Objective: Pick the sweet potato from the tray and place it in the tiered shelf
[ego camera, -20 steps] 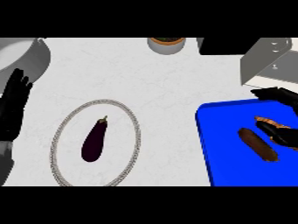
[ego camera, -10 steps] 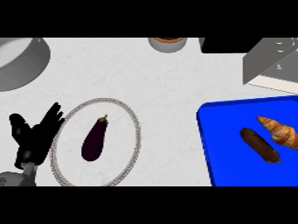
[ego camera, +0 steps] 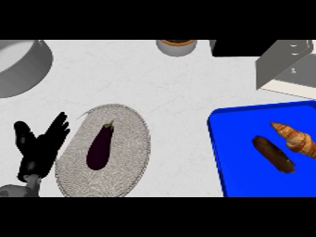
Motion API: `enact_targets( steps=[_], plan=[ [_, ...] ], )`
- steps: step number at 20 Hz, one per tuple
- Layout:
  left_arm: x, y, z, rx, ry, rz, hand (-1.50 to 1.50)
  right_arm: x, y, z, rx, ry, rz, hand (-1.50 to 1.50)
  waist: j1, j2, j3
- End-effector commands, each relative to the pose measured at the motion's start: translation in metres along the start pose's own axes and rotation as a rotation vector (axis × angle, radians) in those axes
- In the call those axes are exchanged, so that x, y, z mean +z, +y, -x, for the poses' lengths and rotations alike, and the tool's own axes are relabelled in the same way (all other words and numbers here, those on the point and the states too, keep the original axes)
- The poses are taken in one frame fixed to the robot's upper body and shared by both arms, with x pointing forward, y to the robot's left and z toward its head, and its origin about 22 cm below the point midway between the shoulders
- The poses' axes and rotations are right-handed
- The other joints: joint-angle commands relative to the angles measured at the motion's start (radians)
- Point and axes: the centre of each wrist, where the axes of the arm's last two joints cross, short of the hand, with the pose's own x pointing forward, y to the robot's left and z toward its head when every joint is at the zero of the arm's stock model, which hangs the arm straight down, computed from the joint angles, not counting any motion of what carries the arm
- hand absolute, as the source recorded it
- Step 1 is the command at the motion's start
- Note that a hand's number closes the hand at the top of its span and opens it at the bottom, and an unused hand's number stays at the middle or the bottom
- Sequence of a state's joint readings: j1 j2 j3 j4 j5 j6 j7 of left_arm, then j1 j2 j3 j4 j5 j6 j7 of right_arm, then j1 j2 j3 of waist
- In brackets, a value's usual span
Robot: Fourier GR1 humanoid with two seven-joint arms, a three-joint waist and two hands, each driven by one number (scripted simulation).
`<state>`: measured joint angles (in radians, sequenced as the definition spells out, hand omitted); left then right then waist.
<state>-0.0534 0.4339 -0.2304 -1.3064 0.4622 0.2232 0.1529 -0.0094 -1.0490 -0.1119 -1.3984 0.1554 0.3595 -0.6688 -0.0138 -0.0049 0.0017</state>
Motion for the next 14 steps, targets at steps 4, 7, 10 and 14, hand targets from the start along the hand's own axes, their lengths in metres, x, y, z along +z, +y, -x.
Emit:
enact_targets(
  steps=[4,7,10,14],
  plan=[
    [0.008,0.008,-0.007,0.004,0.015,-0.004,0.00,-0.018,0.029,-0.062,0.134,0.060,-0.149,-1.50,-0.006,-0.004,-0.003],
    [0.004,-0.003,-0.009,-0.007,0.036,-0.002,0.00,-0.027,0.037,-0.089,0.176,0.143,-0.133,-1.50,-0.003,-0.001,-0.003],
    [0.004,0.006,-0.010,0.000,0.041,0.003,0.00,-0.026,0.055,-0.111,0.214,0.189,-0.056,-1.50,0.000,0.000,-0.002],
    [-0.008,-0.011,-0.005,-0.005,0.002,0.000,0.00,-0.043,0.085,-0.123,0.296,0.255,-0.014,-1.50,0.010,0.005,-0.002]
  ],
)
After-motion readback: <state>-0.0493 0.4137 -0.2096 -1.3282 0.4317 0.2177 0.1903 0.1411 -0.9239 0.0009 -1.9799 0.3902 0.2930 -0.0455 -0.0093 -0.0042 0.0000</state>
